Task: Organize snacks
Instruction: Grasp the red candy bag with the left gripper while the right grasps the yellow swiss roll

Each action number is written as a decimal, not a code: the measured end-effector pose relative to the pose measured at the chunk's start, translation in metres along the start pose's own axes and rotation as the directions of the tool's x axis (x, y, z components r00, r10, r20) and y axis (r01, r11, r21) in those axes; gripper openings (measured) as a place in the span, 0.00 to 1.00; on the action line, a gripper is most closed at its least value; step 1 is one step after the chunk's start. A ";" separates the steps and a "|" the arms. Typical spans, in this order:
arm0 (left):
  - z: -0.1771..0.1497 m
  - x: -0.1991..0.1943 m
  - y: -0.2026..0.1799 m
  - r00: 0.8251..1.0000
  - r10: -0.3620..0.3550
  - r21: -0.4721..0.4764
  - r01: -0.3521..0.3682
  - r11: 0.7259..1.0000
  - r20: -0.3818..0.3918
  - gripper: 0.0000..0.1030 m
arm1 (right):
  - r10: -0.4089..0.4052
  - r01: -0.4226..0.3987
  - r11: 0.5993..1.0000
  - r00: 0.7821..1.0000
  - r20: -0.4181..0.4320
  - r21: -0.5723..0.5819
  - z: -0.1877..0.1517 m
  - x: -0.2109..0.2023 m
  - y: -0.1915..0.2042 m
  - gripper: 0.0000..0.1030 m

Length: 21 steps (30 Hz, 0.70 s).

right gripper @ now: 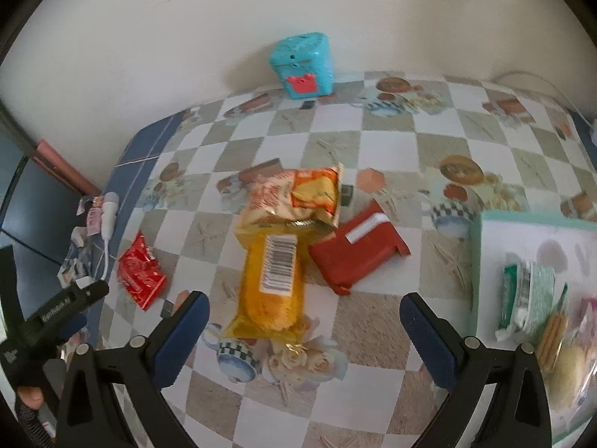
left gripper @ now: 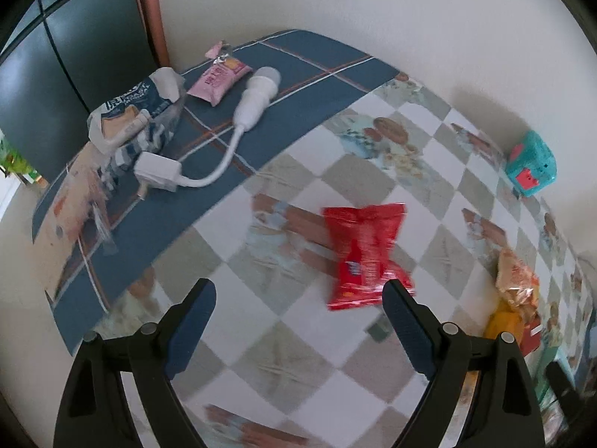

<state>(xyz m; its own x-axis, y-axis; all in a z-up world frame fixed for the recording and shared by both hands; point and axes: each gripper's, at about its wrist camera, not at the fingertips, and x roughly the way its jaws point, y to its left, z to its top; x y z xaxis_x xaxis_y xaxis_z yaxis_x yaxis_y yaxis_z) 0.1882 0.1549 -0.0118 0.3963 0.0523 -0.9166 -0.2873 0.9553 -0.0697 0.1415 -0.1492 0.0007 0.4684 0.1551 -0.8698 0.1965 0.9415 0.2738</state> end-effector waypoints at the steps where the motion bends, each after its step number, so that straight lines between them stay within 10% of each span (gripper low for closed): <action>1: 0.004 0.000 0.005 1.000 -0.007 -0.005 0.007 1.000 -0.004 0.88 | 0.000 0.000 1.000 1.000 -0.010 -0.008 0.004 0.001 0.002 1.00; 12: 0.045 0.002 0.013 0.983 -0.175 0.038 0.177 0.983 -0.060 0.88 | 0.018 -0.016 0.999 0.998 -0.068 0.031 0.064 0.015 0.003 1.00; 21: 0.039 0.045 -0.028 0.977 -0.142 0.071 0.155 0.985 -0.157 0.88 | -0.036 0.035 0.999 0.984 -0.176 -0.009 0.072 0.072 0.017 1.00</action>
<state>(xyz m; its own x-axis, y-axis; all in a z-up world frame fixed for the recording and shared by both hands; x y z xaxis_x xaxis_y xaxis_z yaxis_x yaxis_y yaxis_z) 0.2482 0.1419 -0.0359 0.2915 -0.1303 -0.9476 -0.1595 0.9702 -0.1825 0.2408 -0.1433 -0.0274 0.3021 0.1712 -0.9378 0.2051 0.9491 0.2393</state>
